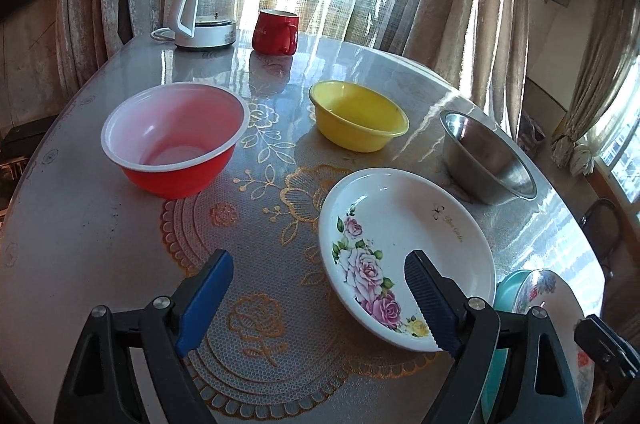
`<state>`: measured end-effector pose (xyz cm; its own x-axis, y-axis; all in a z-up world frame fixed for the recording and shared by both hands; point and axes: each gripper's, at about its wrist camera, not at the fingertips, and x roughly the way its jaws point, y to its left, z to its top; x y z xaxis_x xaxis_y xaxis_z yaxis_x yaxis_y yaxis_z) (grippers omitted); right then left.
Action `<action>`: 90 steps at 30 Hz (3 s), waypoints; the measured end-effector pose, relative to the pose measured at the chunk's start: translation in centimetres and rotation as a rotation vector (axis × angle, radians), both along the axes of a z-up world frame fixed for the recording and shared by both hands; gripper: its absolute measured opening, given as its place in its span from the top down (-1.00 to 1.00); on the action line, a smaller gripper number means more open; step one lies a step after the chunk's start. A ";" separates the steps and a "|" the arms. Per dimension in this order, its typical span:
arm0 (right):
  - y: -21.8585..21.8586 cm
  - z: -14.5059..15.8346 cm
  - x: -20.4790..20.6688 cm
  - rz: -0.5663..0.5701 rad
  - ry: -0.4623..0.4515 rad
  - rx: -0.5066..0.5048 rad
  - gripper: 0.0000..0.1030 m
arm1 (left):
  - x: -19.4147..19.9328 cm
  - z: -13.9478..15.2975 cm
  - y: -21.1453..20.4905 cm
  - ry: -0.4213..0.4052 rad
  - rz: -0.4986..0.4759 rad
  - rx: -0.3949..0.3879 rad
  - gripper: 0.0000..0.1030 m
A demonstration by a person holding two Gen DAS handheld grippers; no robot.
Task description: Organize plates and bowls
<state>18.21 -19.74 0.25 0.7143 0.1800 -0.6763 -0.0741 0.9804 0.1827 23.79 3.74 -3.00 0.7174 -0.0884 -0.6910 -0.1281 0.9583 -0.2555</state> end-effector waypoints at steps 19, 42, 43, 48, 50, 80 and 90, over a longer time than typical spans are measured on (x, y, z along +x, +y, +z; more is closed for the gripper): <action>5.6 -1.6 12.4 0.126 0.198 0.005 0.20 | 0.1 -1.4 1.3 0.023 -0.047 -0.060 -0.51; 7.1 -5.1 15.8 0.151 0.310 -0.047 0.47 | 1.0 -2.0 1.6 0.070 -0.134 -0.149 0.18; 7.1 -5.1 15.9 0.152 0.312 -0.043 0.47 | 1.0 -2.0 1.6 0.071 -0.133 -0.148 0.17; 8.5 -5.1 15.2 0.218 0.329 -0.012 0.47 | 1.0 -2.0 1.8 0.087 -0.155 -0.148 0.13; 9.0 -5.1 15.0 0.225 0.329 -0.004 0.47 | 1.0 -2.0 2.0 0.086 -0.158 -0.155 0.12; 9.7 -5.1 14.6 0.200 0.318 -0.042 0.53 | 0.4 -1.9 1.4 0.054 -0.082 -0.006 0.53; 10.1 -4.2 12.1 0.236 0.270 0.060 0.61 | 0.2 -1.2 3.2 0.024 0.004 -0.006 0.53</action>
